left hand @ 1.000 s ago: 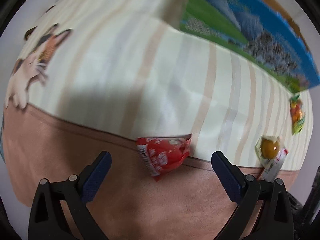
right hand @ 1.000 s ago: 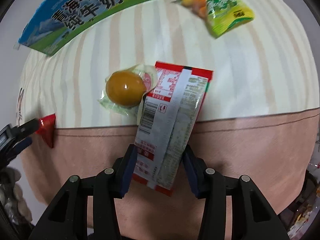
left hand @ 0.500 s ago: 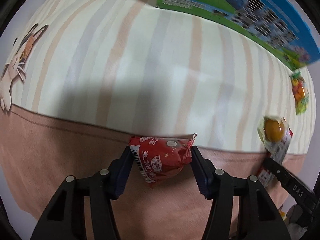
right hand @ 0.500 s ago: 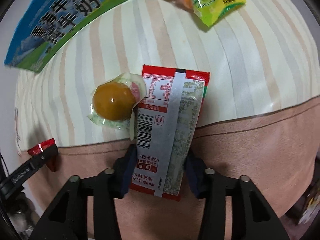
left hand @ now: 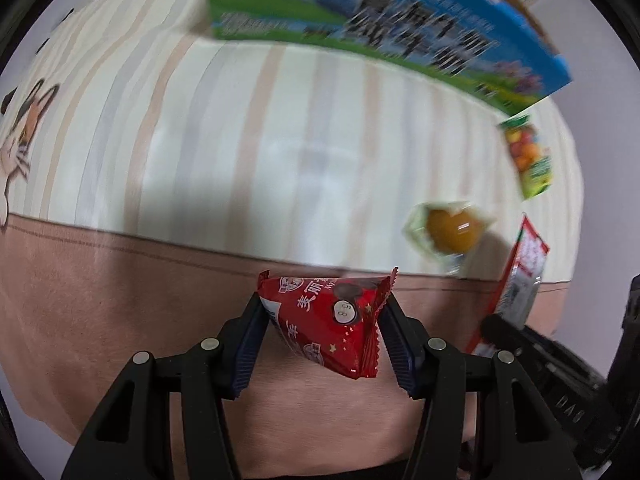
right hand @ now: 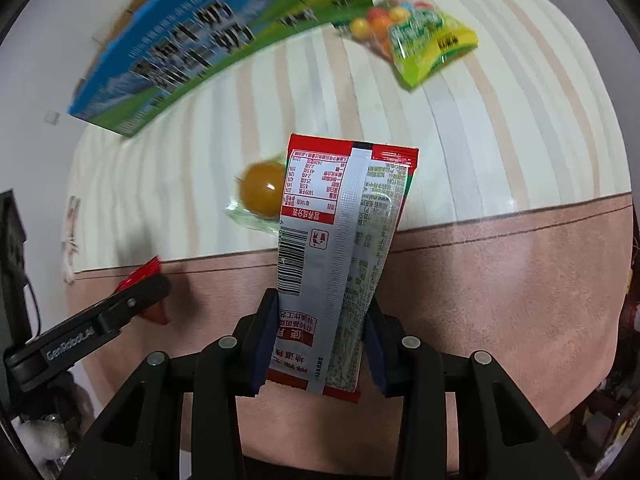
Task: Organize snacks
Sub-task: 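Carry both packets into the box and open both tools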
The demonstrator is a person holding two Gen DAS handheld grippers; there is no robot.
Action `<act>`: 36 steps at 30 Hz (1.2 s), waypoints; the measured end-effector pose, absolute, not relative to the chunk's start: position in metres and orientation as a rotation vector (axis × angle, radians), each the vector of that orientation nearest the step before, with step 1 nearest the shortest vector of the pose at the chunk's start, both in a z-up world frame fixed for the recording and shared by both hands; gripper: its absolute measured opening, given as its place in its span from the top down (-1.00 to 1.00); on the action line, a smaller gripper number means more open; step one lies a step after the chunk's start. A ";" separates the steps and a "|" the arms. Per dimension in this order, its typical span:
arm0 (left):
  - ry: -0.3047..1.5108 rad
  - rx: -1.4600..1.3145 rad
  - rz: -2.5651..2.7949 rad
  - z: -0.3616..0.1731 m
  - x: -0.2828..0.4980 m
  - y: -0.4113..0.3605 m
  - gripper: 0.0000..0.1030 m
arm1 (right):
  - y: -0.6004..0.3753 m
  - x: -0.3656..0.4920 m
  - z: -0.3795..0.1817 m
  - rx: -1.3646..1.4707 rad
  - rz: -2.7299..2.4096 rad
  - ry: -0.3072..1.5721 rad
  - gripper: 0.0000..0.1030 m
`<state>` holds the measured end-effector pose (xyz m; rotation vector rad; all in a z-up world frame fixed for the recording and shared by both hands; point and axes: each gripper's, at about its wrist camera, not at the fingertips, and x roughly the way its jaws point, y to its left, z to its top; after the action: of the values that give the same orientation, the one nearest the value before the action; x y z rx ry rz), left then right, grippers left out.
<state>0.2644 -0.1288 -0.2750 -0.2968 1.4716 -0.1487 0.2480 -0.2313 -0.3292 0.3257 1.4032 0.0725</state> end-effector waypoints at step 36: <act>1.602 -0.385 -0.160 -0.264 0.618 -0.046 -0.03 | -0.148 0.612 -0.278 0.109 0.295 1.358 0.19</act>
<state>0.6183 -0.0462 -0.2643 -0.3846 1.6021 -0.1603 0.6124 -0.1480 -0.2777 0.1086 1.3581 0.2947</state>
